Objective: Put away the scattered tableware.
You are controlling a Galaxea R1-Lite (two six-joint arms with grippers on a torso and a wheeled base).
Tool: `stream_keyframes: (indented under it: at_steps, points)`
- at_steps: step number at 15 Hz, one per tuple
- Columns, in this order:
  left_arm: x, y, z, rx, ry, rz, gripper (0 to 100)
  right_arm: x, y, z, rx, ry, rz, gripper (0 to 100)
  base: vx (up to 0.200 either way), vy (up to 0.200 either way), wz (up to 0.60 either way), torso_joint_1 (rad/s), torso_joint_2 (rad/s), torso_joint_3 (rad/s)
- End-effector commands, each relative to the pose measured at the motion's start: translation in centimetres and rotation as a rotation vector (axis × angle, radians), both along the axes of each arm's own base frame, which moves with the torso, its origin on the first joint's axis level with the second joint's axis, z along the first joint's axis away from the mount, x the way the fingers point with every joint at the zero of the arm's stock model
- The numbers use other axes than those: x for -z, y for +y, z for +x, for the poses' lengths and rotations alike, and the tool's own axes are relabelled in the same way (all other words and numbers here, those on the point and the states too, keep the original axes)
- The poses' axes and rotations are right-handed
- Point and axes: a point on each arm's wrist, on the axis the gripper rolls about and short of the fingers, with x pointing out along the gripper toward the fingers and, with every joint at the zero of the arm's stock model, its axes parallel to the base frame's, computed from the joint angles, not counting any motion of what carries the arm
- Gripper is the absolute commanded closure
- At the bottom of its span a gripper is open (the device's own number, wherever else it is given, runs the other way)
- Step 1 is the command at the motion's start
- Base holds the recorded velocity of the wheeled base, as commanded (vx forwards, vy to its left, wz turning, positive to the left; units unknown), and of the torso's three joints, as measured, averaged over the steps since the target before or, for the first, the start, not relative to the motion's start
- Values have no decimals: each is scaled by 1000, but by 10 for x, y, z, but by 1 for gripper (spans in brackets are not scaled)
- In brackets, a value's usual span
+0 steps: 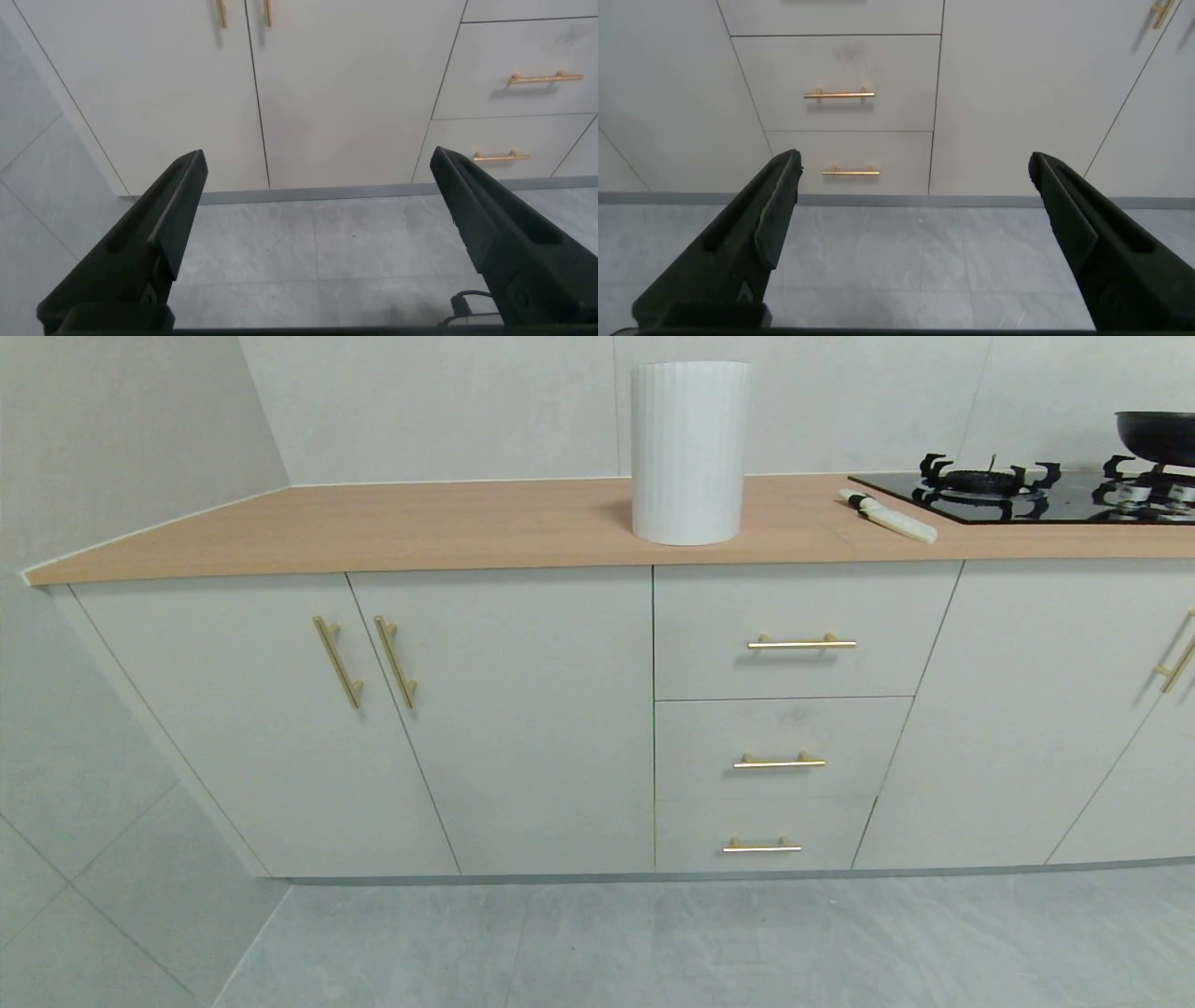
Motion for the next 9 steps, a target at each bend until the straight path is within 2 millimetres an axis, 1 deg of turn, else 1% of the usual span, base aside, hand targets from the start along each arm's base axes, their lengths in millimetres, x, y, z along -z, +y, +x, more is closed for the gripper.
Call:
stream_keyframes:
  at_steps: [1,8,9]
  points:
    - [0,0,0,0,0,0,0,0,0,0,-1,4,0,0,0,0,0,0,0,0]
    - [0,0,0,2,-1,5,0,0,0,0,1,3,0,0,0,0,0,0,0,0]
    - [0,0,0,0,0,3,0,0,0,0,1,3,0,0,200,0,0,2,2,7]
